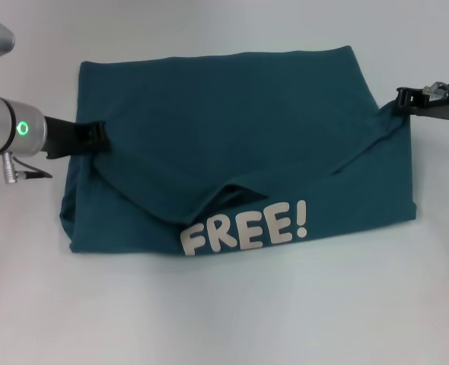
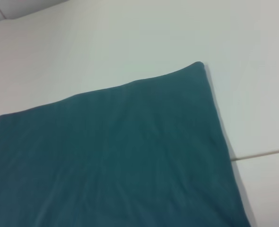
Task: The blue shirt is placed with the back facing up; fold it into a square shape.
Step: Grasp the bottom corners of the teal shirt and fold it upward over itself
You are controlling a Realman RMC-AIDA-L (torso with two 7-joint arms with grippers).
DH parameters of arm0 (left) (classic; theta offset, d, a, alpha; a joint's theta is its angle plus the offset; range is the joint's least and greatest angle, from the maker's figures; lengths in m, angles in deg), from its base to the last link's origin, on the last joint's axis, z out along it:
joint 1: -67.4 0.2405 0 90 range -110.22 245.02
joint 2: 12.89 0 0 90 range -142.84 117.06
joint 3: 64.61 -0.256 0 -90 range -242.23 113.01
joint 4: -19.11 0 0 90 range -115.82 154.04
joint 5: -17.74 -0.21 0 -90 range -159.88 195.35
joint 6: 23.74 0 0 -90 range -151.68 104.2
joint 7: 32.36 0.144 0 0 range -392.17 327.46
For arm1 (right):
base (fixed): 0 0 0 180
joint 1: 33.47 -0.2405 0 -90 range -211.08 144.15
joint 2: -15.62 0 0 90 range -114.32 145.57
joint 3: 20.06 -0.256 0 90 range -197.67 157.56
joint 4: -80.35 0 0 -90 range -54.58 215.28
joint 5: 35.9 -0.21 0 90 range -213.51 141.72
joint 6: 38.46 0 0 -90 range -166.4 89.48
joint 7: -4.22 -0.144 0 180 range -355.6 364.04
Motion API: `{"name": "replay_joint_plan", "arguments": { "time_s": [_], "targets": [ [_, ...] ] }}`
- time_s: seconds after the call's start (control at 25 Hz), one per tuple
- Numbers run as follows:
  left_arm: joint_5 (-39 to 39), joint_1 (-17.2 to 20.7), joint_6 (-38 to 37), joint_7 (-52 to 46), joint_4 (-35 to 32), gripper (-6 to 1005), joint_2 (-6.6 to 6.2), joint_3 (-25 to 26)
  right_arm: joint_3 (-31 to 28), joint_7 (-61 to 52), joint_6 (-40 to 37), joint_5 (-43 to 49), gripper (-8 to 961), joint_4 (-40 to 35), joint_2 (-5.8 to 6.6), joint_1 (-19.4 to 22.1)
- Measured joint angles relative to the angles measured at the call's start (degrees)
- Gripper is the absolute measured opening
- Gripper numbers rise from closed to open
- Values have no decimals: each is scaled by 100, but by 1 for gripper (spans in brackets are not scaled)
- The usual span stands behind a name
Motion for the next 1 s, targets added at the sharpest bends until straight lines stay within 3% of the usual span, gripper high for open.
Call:
{"name": "replay_joint_plan", "arguments": {
  "time_s": [0.28,0.72,1.0],
  "targets": [
    [13,-43,875,148,94,20,100,-10,126,6,729,-3,2,89,-105,58],
    [-50,-565,1753,522,622,19,105,-218,497,11,1368,40,1,333,-57,-55],
    [-53,-529,2147,472,677,19,118,-195,742,8,1781,42,2,471,-49,-126]
  ]
}}
